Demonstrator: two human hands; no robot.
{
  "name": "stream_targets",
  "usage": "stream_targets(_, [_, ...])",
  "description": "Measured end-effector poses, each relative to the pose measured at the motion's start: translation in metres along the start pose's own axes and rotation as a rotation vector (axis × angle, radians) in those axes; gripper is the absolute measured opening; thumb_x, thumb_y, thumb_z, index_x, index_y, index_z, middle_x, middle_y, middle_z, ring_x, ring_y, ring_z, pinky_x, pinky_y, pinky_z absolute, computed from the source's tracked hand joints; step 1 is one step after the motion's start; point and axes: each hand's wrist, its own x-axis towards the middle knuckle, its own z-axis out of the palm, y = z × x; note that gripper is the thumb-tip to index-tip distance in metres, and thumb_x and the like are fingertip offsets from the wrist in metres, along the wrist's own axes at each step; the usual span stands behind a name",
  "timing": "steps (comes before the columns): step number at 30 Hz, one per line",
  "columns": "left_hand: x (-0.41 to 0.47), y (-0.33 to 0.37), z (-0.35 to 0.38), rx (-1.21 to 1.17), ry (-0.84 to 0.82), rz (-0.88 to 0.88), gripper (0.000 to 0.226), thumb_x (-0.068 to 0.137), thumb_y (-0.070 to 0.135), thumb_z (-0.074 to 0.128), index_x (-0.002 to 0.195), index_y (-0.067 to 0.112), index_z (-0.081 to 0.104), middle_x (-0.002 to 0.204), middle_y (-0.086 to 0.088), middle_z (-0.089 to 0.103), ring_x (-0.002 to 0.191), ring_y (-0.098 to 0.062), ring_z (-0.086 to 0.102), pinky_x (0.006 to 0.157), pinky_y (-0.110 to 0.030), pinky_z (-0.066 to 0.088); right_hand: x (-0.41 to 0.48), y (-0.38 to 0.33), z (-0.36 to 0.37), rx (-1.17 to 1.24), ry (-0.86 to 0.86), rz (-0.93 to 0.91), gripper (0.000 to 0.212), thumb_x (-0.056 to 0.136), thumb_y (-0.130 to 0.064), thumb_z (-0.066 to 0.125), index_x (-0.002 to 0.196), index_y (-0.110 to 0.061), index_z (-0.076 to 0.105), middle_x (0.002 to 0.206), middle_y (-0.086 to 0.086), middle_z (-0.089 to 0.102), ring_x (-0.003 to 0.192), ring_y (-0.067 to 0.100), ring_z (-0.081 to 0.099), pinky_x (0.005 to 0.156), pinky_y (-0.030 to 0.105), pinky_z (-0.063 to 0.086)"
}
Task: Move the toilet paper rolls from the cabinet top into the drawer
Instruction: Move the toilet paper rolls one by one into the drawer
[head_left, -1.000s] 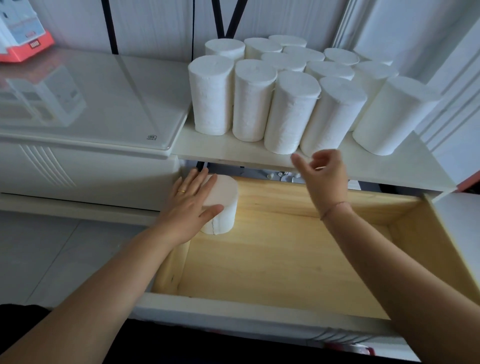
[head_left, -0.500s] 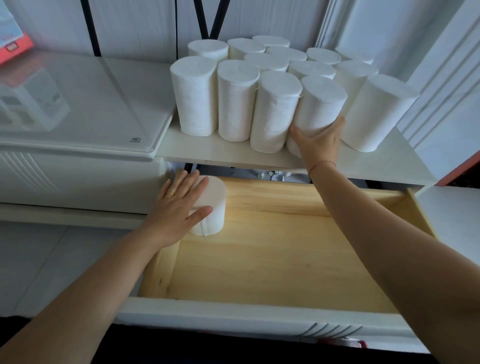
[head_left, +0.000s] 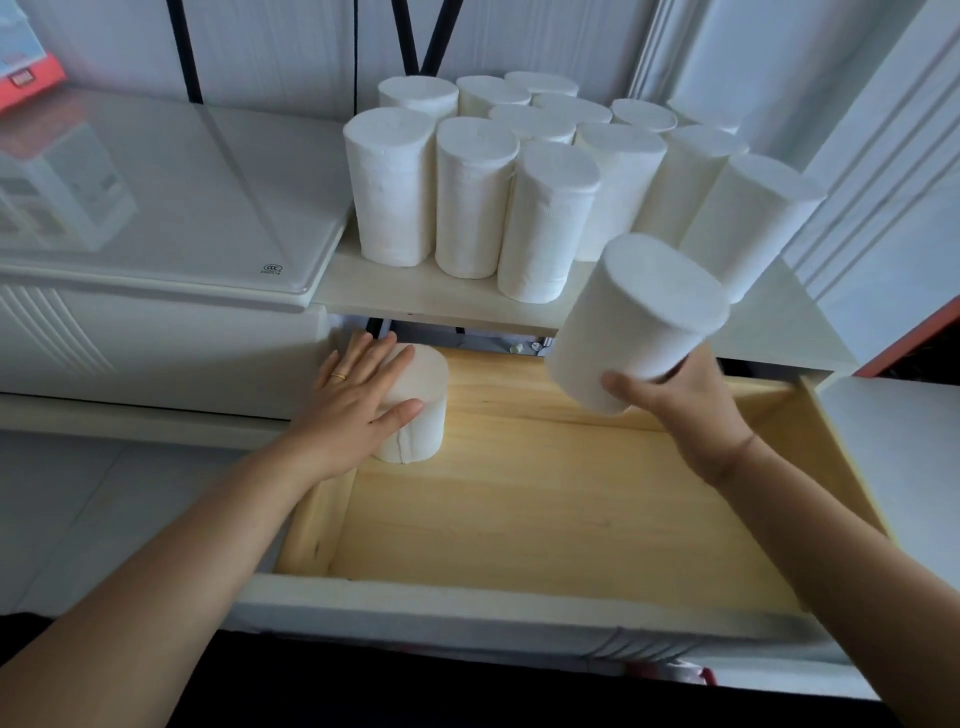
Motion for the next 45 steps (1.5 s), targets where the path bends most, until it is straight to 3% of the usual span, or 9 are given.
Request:
stream_targets(9, [-0.002, 0.005, -0.004, 0.014, -0.018, -0.017, 0.070, 0.087, 0.061, 0.016, 0.149, 0.032, 0.001, 0.157, 0.012, -0.012, 0.141, -0.006, -0.020, 0.115, -0.034, -0.011, -0.007, 0.058, 0.032, -0.089, -0.387, 0.278, 0.078, 0.059, -0.010, 0.079, 0.131, -0.016, 0.049, 0.119, 0.005, 0.066, 0.114, 0.022, 0.061, 0.096, 0.040, 0.052])
stream_targets(15, [-0.001, 0.004, -0.003, 0.034, -0.017, -0.015, 0.074, 0.083, 0.065, 0.012, 0.149, 0.032, 0.000, 0.157, 0.011, -0.011, 0.141, -0.007, -0.019, 0.116, -0.035, -0.009, -0.007, 0.088, 0.041, -0.178, -0.424, 0.280, 0.088, 0.059, -0.001, 0.081, 0.133, -0.028, 0.040, 0.123, -0.008, 0.058, 0.120, 0.018, 0.052, 0.101, 0.040, 0.047])
stream_targets(17, [-0.001, 0.003, -0.003, 0.035, -0.020, -0.016, 0.075, 0.083, 0.064, 0.011, 0.149, 0.032, 0.001, 0.157, 0.011, -0.010, 0.142, -0.007, -0.019, 0.116, -0.035, -0.008, -0.006, 0.091, 0.038, -0.200, -0.462, 0.297, 0.090, 0.063, 0.003, 0.081, 0.136, -0.027, 0.037, 0.124, -0.009, 0.056, 0.121, 0.017, 0.051, 0.097, 0.029, 0.049])
stream_targets(19, [-0.001, 0.004, -0.003, 0.037, -0.015, -0.016, 0.075, 0.083, 0.064, 0.012, 0.149, 0.031, 0.001, 0.157, 0.011, -0.010, 0.142, -0.007, -0.019, 0.116, -0.035, -0.008, -0.004, 0.088, 0.032, -0.180, -0.538, 0.359, 0.093, 0.064, -0.003, 0.083, 0.139, -0.029, 0.034, 0.126, -0.011, 0.056, 0.123, 0.014, 0.050, 0.091, 0.018, 0.049])
stream_targets(21, [-0.001, 0.004, -0.003, 0.034, -0.007, -0.018, 0.075, 0.083, 0.064, 0.011, 0.149, 0.032, 0.002, 0.157, 0.011, -0.009, 0.142, -0.007, -0.018, 0.116, -0.034, -0.008, -0.002, 0.082, 0.023, -0.114, -0.603, 0.412, 0.094, 0.063, -0.023, 0.083, 0.141, -0.033, 0.033, 0.133, -0.011, 0.054, 0.126, 0.010, 0.049, 0.099, 0.024, 0.045])
stream_targets(25, [-0.002, 0.005, -0.004, 0.027, -0.011, -0.029, 0.073, 0.087, 0.070, 0.009, 0.149, 0.032, 0.003, 0.157, 0.012, -0.008, 0.142, -0.007, -0.018, 0.116, -0.035, -0.009, 0.006, 0.064, 0.020, 0.215, -0.443, 0.686, 0.062, 0.078, -0.064, 0.062, 0.133, -0.040, 0.047, 0.135, -0.009, 0.050, 0.124, 0.014, 0.047, 0.093, 0.041, 0.046])
stream_targets(28, [-0.001, 0.005, -0.004, 0.038, -0.017, -0.031, 0.074, 0.085, 0.069, 0.007, 0.149, 0.033, 0.002, 0.157, 0.013, -0.009, 0.141, -0.006, -0.021, 0.115, -0.035, -0.012, 0.006, 0.056, 0.033, 0.197, -0.387, 0.750, 0.041, 0.088, -0.055, 0.052, 0.123, -0.035, 0.054, 0.125, -0.004, 0.054, 0.111, 0.014, 0.054, 0.075, 0.036, 0.052])
stream_targets(37, [-0.006, 0.007, -0.005, -0.067, -0.013, 0.006, 0.068, 0.089, 0.064, 0.008, 0.149, 0.033, 0.004, 0.154, 0.020, -0.008, 0.135, 0.005, -0.024, 0.113, -0.029, -0.015, -0.014, 0.048, 0.100, 0.167, -0.597, 0.715, 0.024, 0.091, -0.046, 0.056, 0.114, -0.040, 0.057, 0.112, -0.010, 0.062, 0.104, 0.010, 0.055, 0.077, 0.037, 0.054])
stream_targets(45, [-0.006, 0.004, -0.005, -0.037, -0.019, 0.032, 0.073, 0.088, 0.069, 0.015, 0.149, 0.032, 0.001, 0.153, 0.021, -0.013, 0.136, 0.003, -0.025, 0.112, -0.027, -0.014, -0.016, 0.037, 0.146, 0.195, -0.505, 0.784, 0.056, 0.086, -0.046, 0.063, 0.131, -0.014, 0.053, 0.133, 0.004, 0.056, 0.123, 0.022, 0.048, 0.089, 0.042, 0.048])
